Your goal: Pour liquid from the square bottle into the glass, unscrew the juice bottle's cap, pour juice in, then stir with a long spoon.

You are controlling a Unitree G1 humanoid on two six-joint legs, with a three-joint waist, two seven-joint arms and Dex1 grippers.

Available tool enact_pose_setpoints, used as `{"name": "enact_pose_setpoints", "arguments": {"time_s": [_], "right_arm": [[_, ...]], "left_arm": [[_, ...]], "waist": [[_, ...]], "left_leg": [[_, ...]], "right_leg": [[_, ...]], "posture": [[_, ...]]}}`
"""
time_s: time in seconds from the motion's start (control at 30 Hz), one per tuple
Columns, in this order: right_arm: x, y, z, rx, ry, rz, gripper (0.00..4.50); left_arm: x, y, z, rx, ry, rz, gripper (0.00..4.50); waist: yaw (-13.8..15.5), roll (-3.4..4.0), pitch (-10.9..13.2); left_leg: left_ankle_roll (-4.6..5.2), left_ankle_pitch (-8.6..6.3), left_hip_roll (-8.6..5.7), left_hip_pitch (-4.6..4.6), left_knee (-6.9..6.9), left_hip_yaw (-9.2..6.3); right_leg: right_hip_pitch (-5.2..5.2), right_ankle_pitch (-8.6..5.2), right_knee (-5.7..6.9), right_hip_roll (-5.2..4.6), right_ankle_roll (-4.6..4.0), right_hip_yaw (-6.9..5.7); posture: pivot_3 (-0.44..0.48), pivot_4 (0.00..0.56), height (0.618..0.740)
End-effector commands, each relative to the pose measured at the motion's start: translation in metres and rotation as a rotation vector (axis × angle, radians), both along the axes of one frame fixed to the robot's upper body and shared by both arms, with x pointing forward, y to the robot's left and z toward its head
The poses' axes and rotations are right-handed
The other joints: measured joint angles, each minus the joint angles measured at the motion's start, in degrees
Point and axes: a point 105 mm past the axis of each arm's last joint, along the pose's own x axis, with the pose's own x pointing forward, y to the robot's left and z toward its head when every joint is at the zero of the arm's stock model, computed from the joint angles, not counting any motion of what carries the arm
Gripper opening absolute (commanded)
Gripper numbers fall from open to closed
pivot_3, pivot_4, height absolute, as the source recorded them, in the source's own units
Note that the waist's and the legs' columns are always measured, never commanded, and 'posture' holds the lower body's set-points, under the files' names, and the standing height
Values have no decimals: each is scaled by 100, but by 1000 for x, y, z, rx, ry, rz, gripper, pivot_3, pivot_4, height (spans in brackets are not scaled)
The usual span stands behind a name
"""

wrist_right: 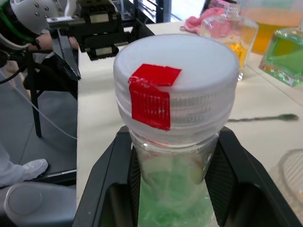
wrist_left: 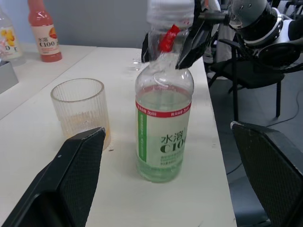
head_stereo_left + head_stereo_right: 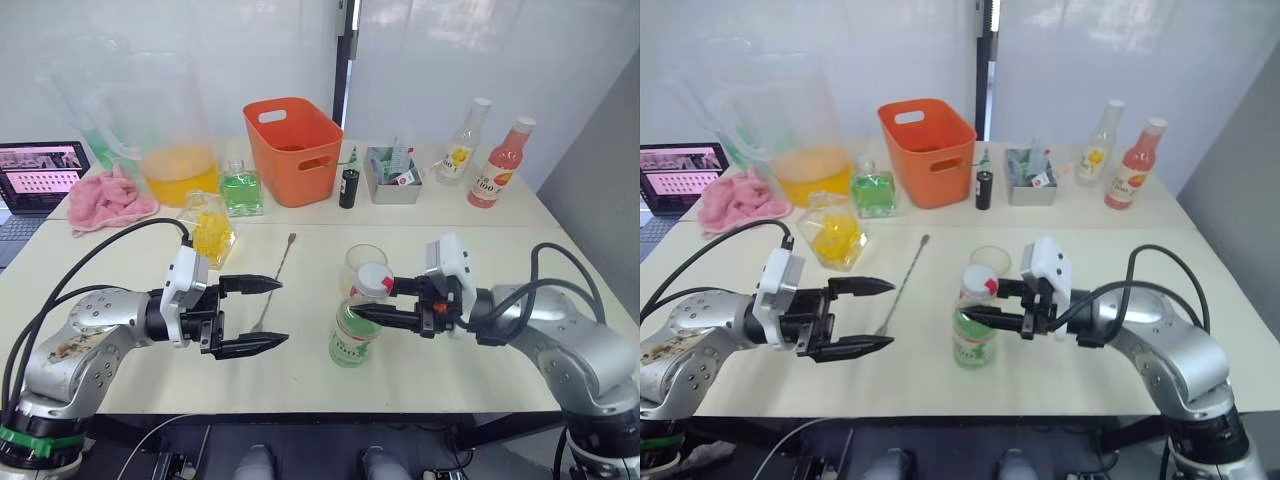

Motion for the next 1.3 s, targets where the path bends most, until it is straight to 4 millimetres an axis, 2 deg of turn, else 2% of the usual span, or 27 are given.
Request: {"name": "enact_pose_setpoints", "arguments": {"time_s": [0.03, 0.3, 0.37, 0.57, 0.63, 0.73, 0.87, 1.0, 1.13, 1.23, 1.3], "right_arm": [[-6, 4, 10, 11, -56, -38, 1313], [-7, 5, 0, 27, 3, -77, 1313], [-7, 4, 1, 26, 8, -64, 2344], [-6, -9, 17, 31, 5, -26, 4357], [-6, -16, 22, 28, -3, -29, 4433], [-6, -40, 36, 71, -14, -65, 4433], [-19, -79, 50, 74, 3, -90, 4433], [-27, -105, 58, 84, 11, -145, 4433], [-31, -118, 57, 86, -12, -210, 4433], [-35, -122, 52, 80, 9, -234, 4433], [-41, -118, 46, 72, 19, -231, 4433]], "left_arm": [[0, -1, 5, 7, -37, -34, 4500], [1, -1, 5, 4, -38, -43, 4500], [1, -1, 6, 1, -41, -37, 4500], [7, -4, 15, -44, -48, 2, 4500], [11, -5, 17, -44, -54, 22, 4500], [9, -8, 15, -26, 11, 2, 4500], [17, -6, 31, -72, 0, 25, 4500], [19, -10, 40, -96, -12, -21, 4500], [16, -17, 41, -57, -54, -83, 4500], [17, -24, 41, -43, -53, -115, 4500], [19, -33, 34, 7, -29, -134, 4500]], "waist": [[0, 0, 0], [-15, -1, -1], [-16, -2, -1], [-3, -2, -1], [8, -3, -1], [8, -3, 0], [43, -5, 0], [38, -5, 0], [-5, -6, 0], [0, -6, 0], [3, -6, 0]], "left_leg": [[0, 0, 0, 0, 0, 0], [1, 0, 1, 1, 0, -1], [1, 0, 2, 1, 0, -1], [1, 1, 1, 1, 0, -1], [1, 1, 1, 0, 1, -1], [1, 0, 0, 0, 2, -1], [2, 0, 0, -3, 1, -2], [2, 0, -1, 0, 2, -3], [2, 1, -1, 1, 2, -3], [2, 1, -1, 2, 2, -4], [2, 1, -1, 1, 4, -4]], "right_leg": [[0, 0, 0, 0, 0, 0], [1, 0, 1, 1, 0, 0], [2, 0, 1, 1, 0, 0], [4, 0, 0, 0, 0, 1], [4, 0, 0, 0, 1, 0], [7, -1, -2, 0, 2, 1], [7, -1, -5, 0, 2, 1], [11, -1, -5, 1, 3, 1], [11, -1, -4, 1, 4, 2], [11, -1, -3, 3, 5, 3], [12, -1, -4, 3, 6, 4]], "posture": [[0, 150, 738], [0, 150, 738], [0, 150, 738], [0, 150, 738], [0, 150, 738], [0, 150, 738], [0, 150, 738], [0, 150, 738], [0, 150, 738], [0, 150, 738], [0, 150, 738]]}}
